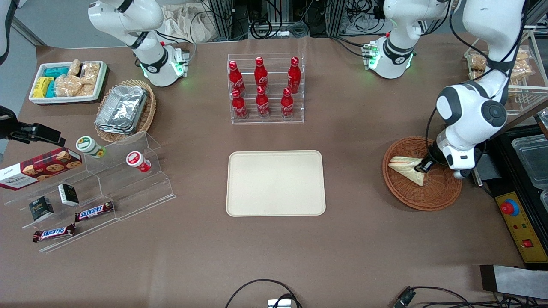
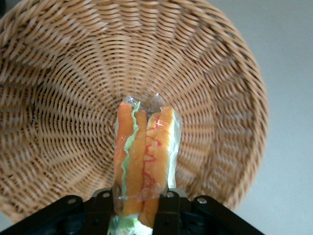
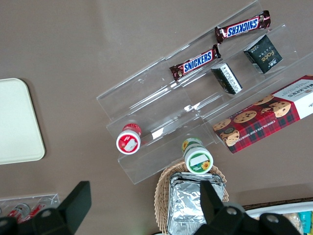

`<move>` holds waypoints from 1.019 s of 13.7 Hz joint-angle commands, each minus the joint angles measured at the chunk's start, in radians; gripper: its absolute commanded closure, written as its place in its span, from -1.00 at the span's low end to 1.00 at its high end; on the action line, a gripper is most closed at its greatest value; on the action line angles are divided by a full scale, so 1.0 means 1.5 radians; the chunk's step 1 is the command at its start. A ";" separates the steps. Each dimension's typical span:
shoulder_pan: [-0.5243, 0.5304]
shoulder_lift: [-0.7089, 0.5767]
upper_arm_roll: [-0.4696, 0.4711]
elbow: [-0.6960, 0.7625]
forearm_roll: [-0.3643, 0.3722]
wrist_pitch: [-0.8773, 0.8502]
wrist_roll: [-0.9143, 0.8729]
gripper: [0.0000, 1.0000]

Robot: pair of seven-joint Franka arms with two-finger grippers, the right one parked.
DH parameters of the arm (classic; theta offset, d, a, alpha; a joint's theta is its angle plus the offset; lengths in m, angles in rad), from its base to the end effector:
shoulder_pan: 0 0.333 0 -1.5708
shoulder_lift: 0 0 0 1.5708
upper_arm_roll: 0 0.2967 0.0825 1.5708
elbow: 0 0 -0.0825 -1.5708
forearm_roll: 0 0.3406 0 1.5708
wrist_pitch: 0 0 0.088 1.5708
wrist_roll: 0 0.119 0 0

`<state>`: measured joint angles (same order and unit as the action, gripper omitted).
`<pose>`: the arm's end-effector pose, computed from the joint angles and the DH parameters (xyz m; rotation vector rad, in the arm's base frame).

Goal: Place sandwich from basket to tray
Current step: 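Lift the sandwich out of the basket with the left gripper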

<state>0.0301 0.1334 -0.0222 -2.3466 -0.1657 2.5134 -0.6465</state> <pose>0.4875 0.0040 0.2820 2.8019 1.1635 -0.0011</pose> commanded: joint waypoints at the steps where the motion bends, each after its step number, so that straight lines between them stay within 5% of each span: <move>1: -0.001 -0.067 -0.002 0.067 0.059 -0.161 0.034 0.86; 5: -0.001 -0.065 -0.046 0.254 0.104 -0.393 0.059 0.86; 14: -0.002 -0.058 -0.194 0.350 0.102 -0.443 0.111 0.87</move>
<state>0.0235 0.0221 -0.2823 -1.8769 -0.0247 1.8843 -0.5214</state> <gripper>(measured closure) 0.841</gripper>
